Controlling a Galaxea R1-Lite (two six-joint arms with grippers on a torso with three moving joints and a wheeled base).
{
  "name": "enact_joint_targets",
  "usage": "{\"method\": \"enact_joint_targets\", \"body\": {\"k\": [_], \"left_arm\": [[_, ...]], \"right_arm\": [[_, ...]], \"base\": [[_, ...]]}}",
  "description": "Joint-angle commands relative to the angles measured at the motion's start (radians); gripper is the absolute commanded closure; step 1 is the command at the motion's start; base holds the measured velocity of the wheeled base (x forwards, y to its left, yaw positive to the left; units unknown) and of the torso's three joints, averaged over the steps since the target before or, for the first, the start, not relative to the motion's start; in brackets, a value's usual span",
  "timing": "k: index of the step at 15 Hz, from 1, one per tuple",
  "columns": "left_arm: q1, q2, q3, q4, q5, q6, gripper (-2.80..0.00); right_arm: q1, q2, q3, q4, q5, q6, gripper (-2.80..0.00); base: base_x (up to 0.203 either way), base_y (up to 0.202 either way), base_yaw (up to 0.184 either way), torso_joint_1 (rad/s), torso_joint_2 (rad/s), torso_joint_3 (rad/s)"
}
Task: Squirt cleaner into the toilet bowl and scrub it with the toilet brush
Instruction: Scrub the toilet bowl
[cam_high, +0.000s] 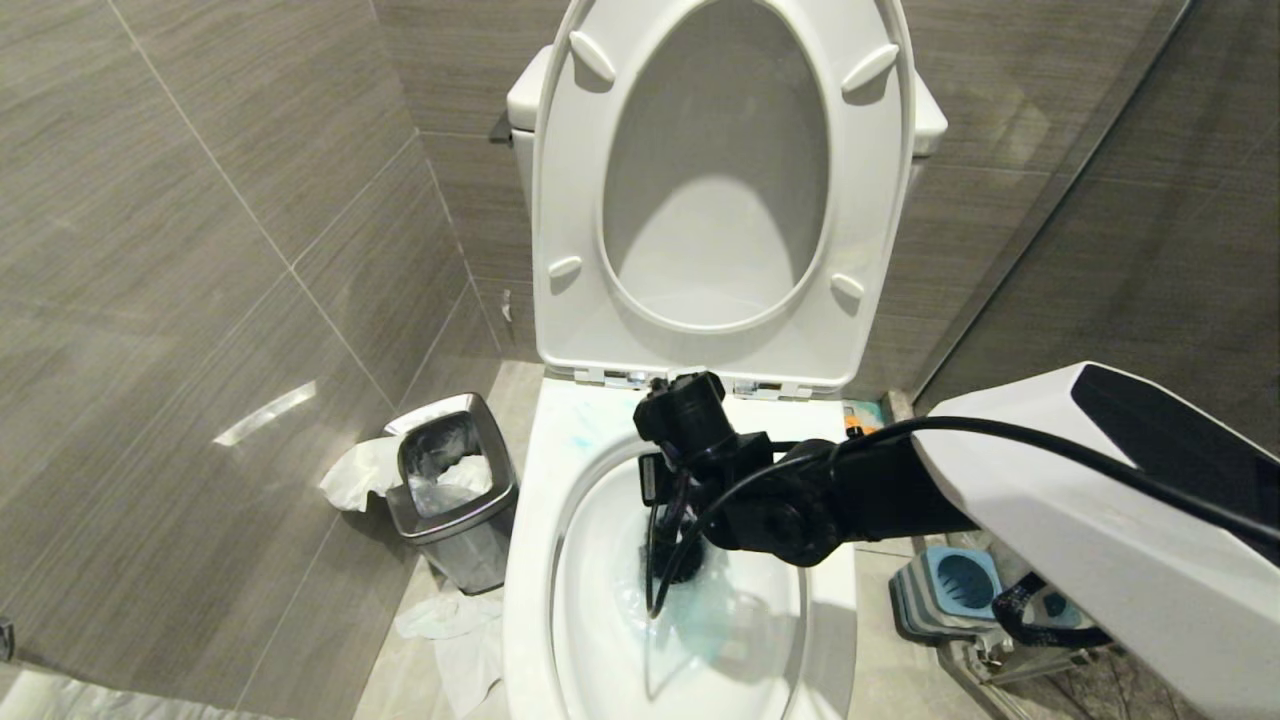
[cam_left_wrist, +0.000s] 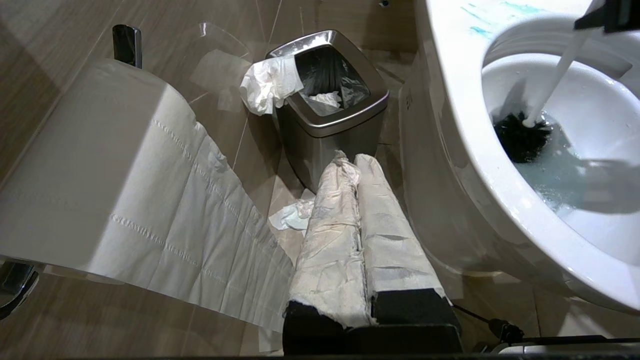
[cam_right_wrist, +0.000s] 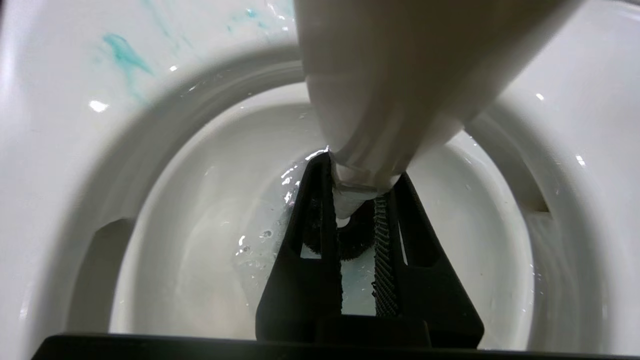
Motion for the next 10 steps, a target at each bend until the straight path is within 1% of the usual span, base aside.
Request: {"method": "enact_joint_targets", "body": {"k": [1, 4, 6, 7, 10], "left_arm": [[0.0, 0.002, 0.003, 0.0, 0.0, 0.001, 0.0], [0.0, 0.002, 0.003, 0.0, 0.0, 0.001, 0.0], [0.0, 0.002, 0.003, 0.0, 0.0, 0.0, 0.0], [0.0, 0.002, 0.003, 0.0, 0.0, 0.0, 0.0], [0.0, 0.002, 0.003, 0.0, 0.0, 0.0, 0.0]], "right_arm": [[0.014, -0.125, -0.002, 0.028, -0.002, 0.006, 0.0], [0.026, -0.301, -0.003, 0.148, -0.002, 0.01, 0.0], [0.027, -0.383, -0.007, 0.246, -0.009, 0.011, 0.0], [0.021, -0.398, -0.011, 0.266, -0.034, 0.01, 0.0], [0.008, -0.408, -0.027, 0.316, -0.035, 0.009, 0.0]], "base": [[0.0, 0.0, 0.0, 0.0, 0.0, 0.0], [0.0, 0.0, 0.0, 0.0, 0.0, 0.0], [0.0, 0.0, 0.0, 0.0, 0.0, 0.0], [0.0, 0.0, 0.0, 0.0, 0.0, 0.0], [0.0, 0.0, 0.0, 0.0, 0.0, 0.0]]}}
